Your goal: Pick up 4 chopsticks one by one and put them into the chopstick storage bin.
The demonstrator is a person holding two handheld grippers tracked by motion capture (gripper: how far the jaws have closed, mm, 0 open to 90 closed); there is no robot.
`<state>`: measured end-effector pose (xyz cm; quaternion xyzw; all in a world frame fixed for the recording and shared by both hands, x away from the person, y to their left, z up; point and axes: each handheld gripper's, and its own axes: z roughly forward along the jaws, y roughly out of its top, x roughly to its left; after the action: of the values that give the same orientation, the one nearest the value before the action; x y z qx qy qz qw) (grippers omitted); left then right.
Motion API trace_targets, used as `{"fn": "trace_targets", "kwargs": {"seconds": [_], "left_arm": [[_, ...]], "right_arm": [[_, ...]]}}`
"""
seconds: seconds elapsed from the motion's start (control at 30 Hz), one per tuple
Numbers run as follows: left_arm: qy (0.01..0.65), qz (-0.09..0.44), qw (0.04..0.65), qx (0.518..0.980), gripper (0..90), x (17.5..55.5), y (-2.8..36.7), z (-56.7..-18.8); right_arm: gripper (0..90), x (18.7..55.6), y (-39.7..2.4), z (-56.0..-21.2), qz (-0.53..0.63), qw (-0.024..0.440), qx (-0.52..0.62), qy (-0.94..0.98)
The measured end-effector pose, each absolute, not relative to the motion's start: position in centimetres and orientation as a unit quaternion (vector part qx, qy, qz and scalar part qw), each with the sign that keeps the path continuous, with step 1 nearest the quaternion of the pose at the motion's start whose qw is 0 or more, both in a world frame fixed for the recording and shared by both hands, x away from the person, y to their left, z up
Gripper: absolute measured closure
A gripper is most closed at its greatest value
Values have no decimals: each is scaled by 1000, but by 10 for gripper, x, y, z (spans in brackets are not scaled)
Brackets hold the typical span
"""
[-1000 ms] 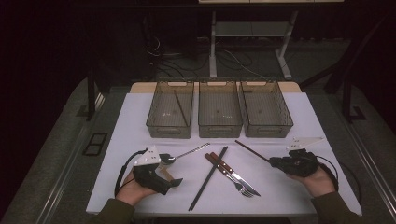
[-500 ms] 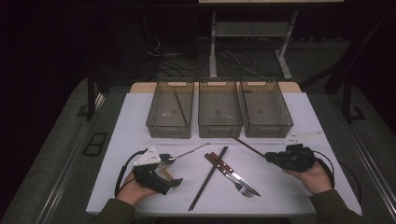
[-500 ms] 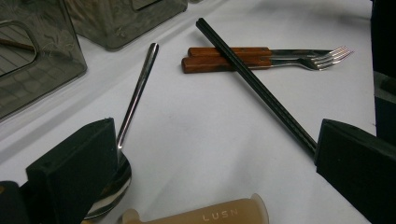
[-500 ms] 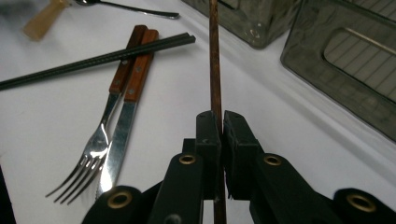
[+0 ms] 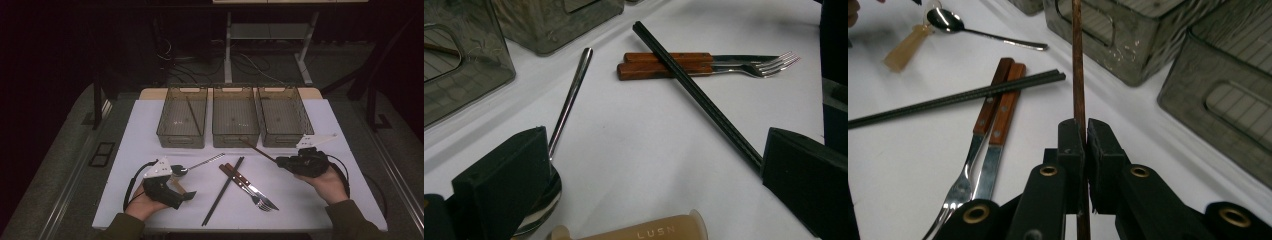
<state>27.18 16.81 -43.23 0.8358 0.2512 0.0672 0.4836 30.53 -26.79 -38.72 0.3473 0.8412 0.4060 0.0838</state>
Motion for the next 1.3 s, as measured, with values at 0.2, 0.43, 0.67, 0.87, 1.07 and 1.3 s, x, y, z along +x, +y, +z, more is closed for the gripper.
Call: {"fn": "trace_targets", "kwargs": {"seconds": [0.2, 0.43, 0.67, 0.87, 1.07, 1.3], "left_arm": [[251, 67, 483, 836, 0, 272, 169, -432], [250, 66, 484, 836, 0, 272, 168, -433], [251, 66, 483, 836, 0, 272, 167, -433], [253, 66, 480, 837, 0, 273, 168, -434], [257, 67, 481, 836, 0, 273, 168, -434], [257, 70, 478, 837, 0, 273, 167, -434]], "right_arm": [[853, 316, -258, -381, 416, 87, 343, 838], [853, 327, -246, -377, 425, 87, 341, 834], [853, 338, -233, -374, 427, 88, 337, 834], [853, 346, -223, -374, 431, 84, 338, 832], [853, 352, -212, -371, 431, 85, 336, 833], [853, 364, -195, -367, 431, 93, 337, 832]]}}
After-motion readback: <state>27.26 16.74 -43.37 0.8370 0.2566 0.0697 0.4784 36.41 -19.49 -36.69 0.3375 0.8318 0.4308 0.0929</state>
